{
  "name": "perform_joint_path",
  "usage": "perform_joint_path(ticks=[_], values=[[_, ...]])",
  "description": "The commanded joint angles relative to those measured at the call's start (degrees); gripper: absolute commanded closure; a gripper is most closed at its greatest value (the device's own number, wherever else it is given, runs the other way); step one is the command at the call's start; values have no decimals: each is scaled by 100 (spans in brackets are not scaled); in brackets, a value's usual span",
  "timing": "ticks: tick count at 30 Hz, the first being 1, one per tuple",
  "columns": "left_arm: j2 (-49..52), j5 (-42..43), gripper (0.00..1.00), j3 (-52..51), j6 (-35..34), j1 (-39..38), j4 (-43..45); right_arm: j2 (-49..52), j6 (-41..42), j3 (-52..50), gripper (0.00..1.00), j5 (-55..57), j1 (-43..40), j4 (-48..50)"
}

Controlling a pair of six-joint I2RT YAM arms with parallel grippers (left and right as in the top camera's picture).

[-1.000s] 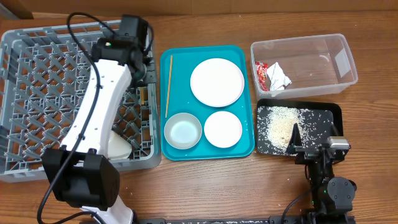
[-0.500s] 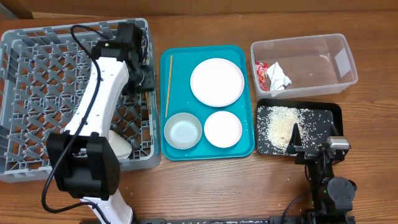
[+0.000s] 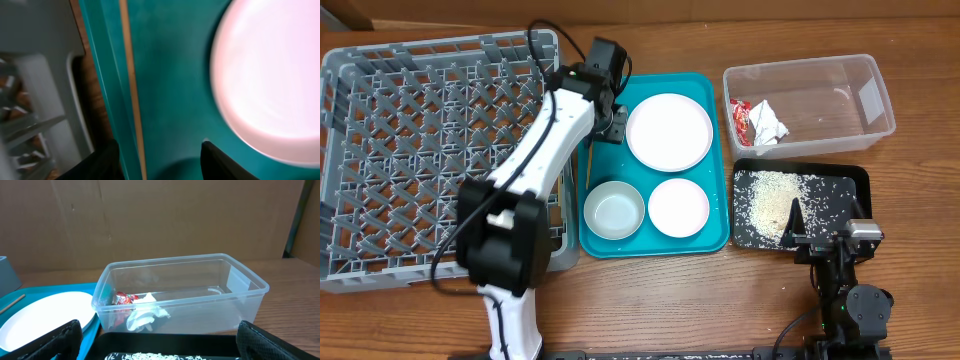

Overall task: Sort waste into correct bins and load items into the dishwasher
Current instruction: 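Grasp the chopsticks with the left gripper and place them in the rack, then grasp the small white plate on the teal tray with the left gripper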

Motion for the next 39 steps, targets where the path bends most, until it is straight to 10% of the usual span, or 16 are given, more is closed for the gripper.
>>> perform_joint_path(ticks=[1, 6, 10, 31, 34, 39], values=[[605, -343, 49, -59, -334, 136, 96, -61, -20, -59, 0, -9, 0, 22], [1119, -142, 59, -59, -328, 144, 98, -61, -20, -59, 0, -9, 0, 22], [1097, 162, 96, -22, -328, 149, 35, -61, -20, -59, 0, -9, 0, 22], [-796, 363, 96, 164, -334, 1287, -1401, -61, -20, -59, 0, -9, 0, 22], [-656, 389, 91, 9, -446, 1287, -1386, -61, -20, -59, 0, -9, 0, 22], [-758, 782, 47, 229, -431, 1266, -1613, -61, -20, -57, 0, -9, 0, 22]])
